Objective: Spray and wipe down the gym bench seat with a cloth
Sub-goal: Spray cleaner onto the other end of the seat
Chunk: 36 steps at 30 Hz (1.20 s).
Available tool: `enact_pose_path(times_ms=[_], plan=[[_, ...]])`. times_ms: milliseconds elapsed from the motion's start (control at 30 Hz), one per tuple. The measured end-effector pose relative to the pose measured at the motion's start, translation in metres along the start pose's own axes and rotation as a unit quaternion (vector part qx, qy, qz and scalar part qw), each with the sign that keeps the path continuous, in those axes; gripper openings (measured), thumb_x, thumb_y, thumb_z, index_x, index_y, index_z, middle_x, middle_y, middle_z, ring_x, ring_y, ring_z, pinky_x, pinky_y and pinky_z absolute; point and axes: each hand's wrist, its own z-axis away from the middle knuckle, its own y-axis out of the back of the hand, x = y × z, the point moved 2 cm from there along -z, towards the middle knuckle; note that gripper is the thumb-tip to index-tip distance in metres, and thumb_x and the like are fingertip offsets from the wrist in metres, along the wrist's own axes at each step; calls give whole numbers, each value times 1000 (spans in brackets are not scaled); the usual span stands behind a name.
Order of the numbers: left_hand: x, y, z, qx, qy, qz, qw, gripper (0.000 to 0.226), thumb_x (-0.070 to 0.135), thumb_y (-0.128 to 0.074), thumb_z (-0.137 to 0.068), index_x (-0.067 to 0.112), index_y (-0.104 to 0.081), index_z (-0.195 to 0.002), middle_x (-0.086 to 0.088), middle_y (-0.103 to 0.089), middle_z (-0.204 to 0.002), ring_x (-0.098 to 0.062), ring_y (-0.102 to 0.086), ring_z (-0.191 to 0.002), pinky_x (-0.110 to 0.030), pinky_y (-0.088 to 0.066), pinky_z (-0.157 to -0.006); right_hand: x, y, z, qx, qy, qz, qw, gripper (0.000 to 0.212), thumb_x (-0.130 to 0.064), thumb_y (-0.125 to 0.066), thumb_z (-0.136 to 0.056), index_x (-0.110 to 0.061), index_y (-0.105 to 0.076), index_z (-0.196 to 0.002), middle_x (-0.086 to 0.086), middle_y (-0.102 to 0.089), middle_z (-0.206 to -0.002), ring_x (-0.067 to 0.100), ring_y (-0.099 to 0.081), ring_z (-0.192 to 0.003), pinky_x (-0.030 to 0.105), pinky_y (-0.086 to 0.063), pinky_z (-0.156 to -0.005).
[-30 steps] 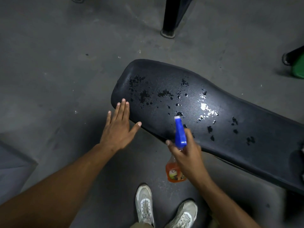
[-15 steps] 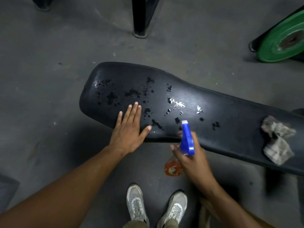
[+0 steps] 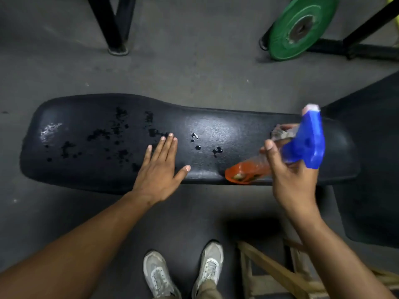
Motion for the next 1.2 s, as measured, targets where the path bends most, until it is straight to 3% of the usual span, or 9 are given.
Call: enact_pose_path(times_ms=[67,133,267,467,633,733,833,900,1200], plan=[[12,-1,-6,-5,-6,-4,1000,85,66,-22,-101,18,16,-161,5,25,-168,-9,26,-153,-41,14,-126,8,11,-15,30,0,3,1000,41,-59,-69,-91,-39,-55,-125,20,-65,-101,40,-68,-90,63,-52,-90],[25,-2,-13,-8,-10,-4,1000,85,66,-21,-100,18,16,-161,5,25,-168,-10,26,-153,-42,14,-126,18,13,-24,39,-6,21,999,38,-60,-69,-90,-46,-53,-122,10,-67,-98,32,-68,-92,60,-52,-93],[52,-5,-27,-1,-30,-3,1000,86,66,-22,-99,17,12,-162,5,22,-169,-10,23,-154,-43,12,-126,30,13,-33,30,2,22,999,30,-38,-71,-92,-36,-54,-117,-3,-61,-81,13,-61,-74,46,-55,-79],[74,-11,-43,1,-48,3,999,87,66,-27,-100,17,9,-163,5,18,-170,-10,20,-155,-43,11,-126,33,18,-53,-3,32,18,999,31,-35,-71,-94,-29,-53,-120,17,-65,-84,33,-67,-80,41,-55,-81],[89,-13,-57,-1,-63,-3,998,87,66,-26,-100,17,10,-163,4,18,-170,-11,20,-155,-44,11,-126,37,29,-83,22,44,26,998,35,-38,-72,-94,-26,-56,-123,4,-62,-77,28,-69,-76,46,-56,-81],[98,-15,-68,-2,-67,-4,998,87,66,-26,-100,16,10,-163,3,17,-170,-12,18,-156,-46,8,-127,38,33,-98,27,48,24,998,37,-34,-72,-95,-17,-57,-124,-4,-59,-77,17,-65,-73,35,-56,-80],[108,-19,-77,-10,-77,-8,997,87,67,-25,-100,17,10,-162,3,17,-170,-12,18,-156,-47,8,-127,43,33,-108,38,43,20,998,38,-30,-74,-95,-11,-57,-124,-15,-52,-75,-2,-52,-67,17,-46,-74],[115,-23,-83,-13,-79,-11,997,87,67,-26,-101,17,10,-162,3,17,-170,-13,18,-156,-48,7,-127,46,32,-112,35,36,17,999,40,-30,-74,-95,-10,-56,-125,-16,-52,-75,-4,-52,-66,12,-42,-72],[134,-38,-95,-36,-88,-24,995,87,67,-25,-100,16,9,-163,2,18,-170,-14,17,-156,-49,7,-127,48,25,-116,-23,1,-2,1000,52,-31,-82,-88,-15,-52,-127,2,-73,-87,3,-70,-80,19,-52,-82]])
